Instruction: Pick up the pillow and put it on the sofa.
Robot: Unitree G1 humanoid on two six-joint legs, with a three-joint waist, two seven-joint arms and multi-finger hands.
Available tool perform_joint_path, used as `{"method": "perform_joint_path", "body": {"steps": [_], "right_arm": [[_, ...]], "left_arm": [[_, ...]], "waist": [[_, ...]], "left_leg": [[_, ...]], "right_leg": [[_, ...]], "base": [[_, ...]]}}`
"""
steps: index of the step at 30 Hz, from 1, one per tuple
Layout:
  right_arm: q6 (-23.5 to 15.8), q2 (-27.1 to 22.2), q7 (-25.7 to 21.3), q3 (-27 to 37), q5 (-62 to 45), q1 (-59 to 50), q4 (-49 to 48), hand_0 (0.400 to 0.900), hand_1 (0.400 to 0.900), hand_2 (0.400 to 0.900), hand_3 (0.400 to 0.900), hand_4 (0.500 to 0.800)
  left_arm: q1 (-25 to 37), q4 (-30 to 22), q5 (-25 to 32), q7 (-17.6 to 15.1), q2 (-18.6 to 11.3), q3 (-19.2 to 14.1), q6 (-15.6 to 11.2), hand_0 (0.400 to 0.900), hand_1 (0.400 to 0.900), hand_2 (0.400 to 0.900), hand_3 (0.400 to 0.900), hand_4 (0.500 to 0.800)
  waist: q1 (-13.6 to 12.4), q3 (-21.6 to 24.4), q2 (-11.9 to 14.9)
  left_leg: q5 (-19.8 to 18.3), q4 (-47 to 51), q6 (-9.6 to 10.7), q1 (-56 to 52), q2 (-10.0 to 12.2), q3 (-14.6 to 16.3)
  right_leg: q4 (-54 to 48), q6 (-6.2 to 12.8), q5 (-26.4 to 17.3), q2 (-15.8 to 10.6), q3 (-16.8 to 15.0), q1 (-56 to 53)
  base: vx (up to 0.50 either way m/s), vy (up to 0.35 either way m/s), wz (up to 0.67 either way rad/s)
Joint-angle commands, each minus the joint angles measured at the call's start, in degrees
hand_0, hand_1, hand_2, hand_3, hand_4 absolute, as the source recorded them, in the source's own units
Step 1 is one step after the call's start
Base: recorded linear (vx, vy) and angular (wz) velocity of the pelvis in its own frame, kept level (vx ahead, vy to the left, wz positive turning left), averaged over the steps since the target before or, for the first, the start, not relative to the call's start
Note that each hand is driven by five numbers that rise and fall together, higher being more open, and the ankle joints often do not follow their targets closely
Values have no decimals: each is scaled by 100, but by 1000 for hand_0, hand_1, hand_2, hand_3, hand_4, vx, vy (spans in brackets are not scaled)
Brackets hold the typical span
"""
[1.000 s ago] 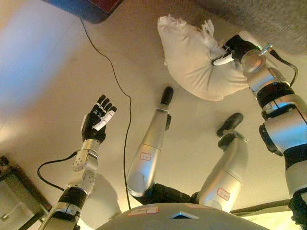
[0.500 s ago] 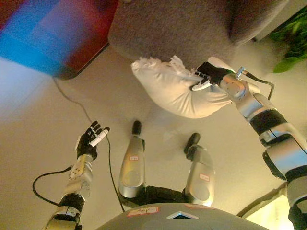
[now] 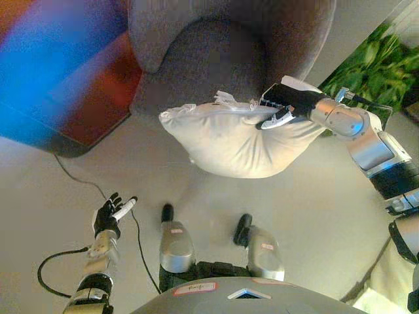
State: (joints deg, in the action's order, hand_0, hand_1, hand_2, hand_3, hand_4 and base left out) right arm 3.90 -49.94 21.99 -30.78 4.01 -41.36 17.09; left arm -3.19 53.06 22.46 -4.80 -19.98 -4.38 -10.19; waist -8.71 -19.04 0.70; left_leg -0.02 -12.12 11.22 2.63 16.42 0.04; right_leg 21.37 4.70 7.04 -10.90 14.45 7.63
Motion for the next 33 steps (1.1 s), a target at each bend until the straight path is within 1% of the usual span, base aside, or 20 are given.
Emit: {"method": "perform_joint_path", "body": {"steps": [1, 2, 3, 5, 8, 9, 11, 12, 13, 14, 16, 18, 19, 21, 23, 25, 27, 29, 31, 33], "right_arm": [[-347, -300, -87, 472, -588, -1171, -56, 400, 400, 400, 400, 500], [-287, -336, -16, 419, -667, -1288, 58, 400, 400, 400, 400, 500], [-249, -378, 23, 378, -661, -1404, 203, 400, 400, 400, 400, 500], [-210, -457, 148, 304, -717, -1625, 503, 400, 400, 400, 400, 500], [-196, -637, 268, 275, -751, -1767, 796, 400, 400, 400, 400, 500], [-224, -694, 294, 240, -723, -1821, 902, 400, 400, 400, 400, 500], [-419, -597, 404, 130, -698, -2001, 1292, 400, 400, 400, 400, 500], [-450, -549, 442, 116, -699, -1997, 1362, 400, 400, 400, 400, 500], [-430, -503, 445, 140, -713, -1936, 1346, 400, 400, 400, 400, 500], [-381, -473, 472, 207, -758, -1850, 1277, 400, 400, 400, 400, 500], [-402, -392, 547, 322, -670, -1697, 1195, 400, 400, 400, 400, 500], [-494, -286, 590, 302, -600, -1726, 1278, 400, 400, 400, 400, 500], [-494, -241, 655, 237, -556, -1833, 1360, 400, 400, 400, 400, 500], [-481, -203, 686, 83, -559, -2010, 1549, 400, 400, 400, 400, 500], [-498, -207, 653, -76, -571, -2140, 1756, 400, 400, 400, 400, 500], [-426, -228, 576, -242, -605, -2312, 1972, 400, 400, 400, 400, 500], [-388, -299, 554, -269, -725, -2378, 2284, 400, 400, 400, 400, 500], [-319, -361, 576, -280, -800, -2393, 2480, 400, 400, 400, 400, 500], [-227, -416, 606, -356, -895, -2459, 2801, 400, 400, 400, 400, 500], [-311, -428, 698, -420, -912, -2603, 3511, 400, 400, 400, 400, 500]], "left_arm": [[-464, 110, -263, -8, -219, 298, -235, 900, 900, 900, 900, 800], [-465, 143, -308, 29, -197, 300, -222, 900, 900, 900, 900, 800], [-447, 177, -373, 76, -178, 299, -181, 900, 900, 900, 900, 800], [-395, 261, -526, 134, -162, 375, -165, 900, 900, 900, 900, 800], [-291, 359, -637, 103, -123, 559, -183, 900, 900, 900, 900, 800], [-266, 379, -646, 107, -123, 584, -176, 900, 900, 900, 900, 800], [-271, 461, -630, 86, -114, 554, -176, 900, 900, 900, 900, 800], [-244, 484, -569, 67, -138, 562, -168, 900, 900, 900, 900, 800], [-213, 454, -542, 73, -190, 549, -130, 900, 900, 900, 900, 800], [-177, 418, -569, 97, -240, 522, -83, 900, 900, 900, 900, 800], [-167, 393, -595, 100, -281, 483, -65, 900, 900, 900, 900, 800], [-200, 407, -542, 105, -338, 479, -85, 900, 900, 900, 900, 800], [-198, 433, -486, 97, -389, 501, -92, 900, 900, 900, 900, 800], [-170, 439, -401, 36, -464, 511, -67, 900, 900, 900, 900, 800], [-146, 430, -357, -48, -501, 504, -39, 900, 900, 900, 900, 800], [-126, 406, -306, -118, -563, 503, -28, 900, 900, 900, 900, 800], [-106, 433, -326, -145, -630, 491, -23, 900, 900, 900, 900, 800], [-208, 439, -364, -221, -581, 431, -59, 900, 900, 900, 900, 800], [-335, 470, -401, -180, -563, 349, -61, 900, 900, 900, 900, 800], [-372, 575, -443, -138, -504, 393, -228, 900, 900, 900, 900, 800]], "waist": [[-305, 865, 454], [-361, 900, 450], [-411, 962, 422], [-475, 1098, 372], [-600, 1226, 351], [-672, 1242, 370], [-742, 1321, 427], [-759, 1360, 476], [-769, 1382, 526], [-760, 1387, 550], [-725, 1359, 499], [-686, 1345, 425], [-664, 1358, 423], [-641, 1338, 513], [-579, 1306, 608], [-496, 1256, 702], [-517, 1205, 781], [-614, 1169, 830], [-723, 1161, 863], [-858, 1156, 889]], "left_leg": [[1129, -675, -256, 289, -65, -521], [1101, -631, -234, 331, -208, -527], [1073, -448, -190, 345, -364, -404], [1114, 13, -94, 368, -579, -154], [1258, 304, -35, 760, -968, 76], [1173, 365, -77, 864, -1139, 107], [726, 455, -284, 762, -1362, -69], [482, 373, -455, 727, -1493, -149], [368, 352, -610, 683, -1599, -209], [339, 415, -717, 579, -1629, -167], [305, 557, -799, 314, -1620, -141], [306, 834, -828, 11, -1518, -111], [320, 990, -818, -113, -1462, -100], [311, 1164, -781, -229, -1435, -190], [255, 1262, -751, -299, -1410, -340], [131, 1340, -744, -330, -1335, -482], [43, 1283, -741, -241, -1264, -623], [59, 1225, -724, -207, -1225, -708], [159, 1330, -627, -243, -1124, -757], [269, 1410, -533, -160, -1058, -839]], "right_leg": [[-1007, -3, -330, -64, 161, -939], [-1130, -3, -358, -27, 269, -1047], [-1283, 20, -403, 8, 452, -1182], [-1529, 89, -485, 66, 733, -1401], [-1712, 145, -432, 158, 954, -1789], [-1731, 162, -389, 159, 953, -1900], [-1672, 207, -392, 76, 828, -1870], [-1567, 254, -332, -15, 754, -1874], [-1280, 313, -314, -78, 652, -1814], [-827, 394, -440, -176, 631, -1673], [-28, 510, -877, -387, 573, -1300], [2, 523, -969, -374, 558, -1105], [-249, 505, -936, -287, 577, -1084], [-965, 522, -1068, -184, 540, -1036], [-1742, 542, -1254, -107, 290, -882], [-2136, 616, -1525, -47, -40, -562], [-2176, 595, -1439, -15, -154, -538], [-2090, 545, -1309, 49, -60, -689], [-2107, 455, -1167, 146, 60, -865], [-2242, 381, -1066, 243, 116, -1046]], "base": [[275, -75, 4], [298, -38, 16], [309, 4, 30], [337, 65, 47], [351, 117, 40], [356, 169, 9], [344, 236, -17], [315, 227, -13], [311, 208, 1], [308, 196, 10], [306, 148, 5], [284, 6, 1], [284, -94, 13], [249, -231, 31], [201, -305, 60], [164, -319, 81], [186, -317, 82], [244, -278, 66], [223, -214, 41], [185, -181, 37]]}}
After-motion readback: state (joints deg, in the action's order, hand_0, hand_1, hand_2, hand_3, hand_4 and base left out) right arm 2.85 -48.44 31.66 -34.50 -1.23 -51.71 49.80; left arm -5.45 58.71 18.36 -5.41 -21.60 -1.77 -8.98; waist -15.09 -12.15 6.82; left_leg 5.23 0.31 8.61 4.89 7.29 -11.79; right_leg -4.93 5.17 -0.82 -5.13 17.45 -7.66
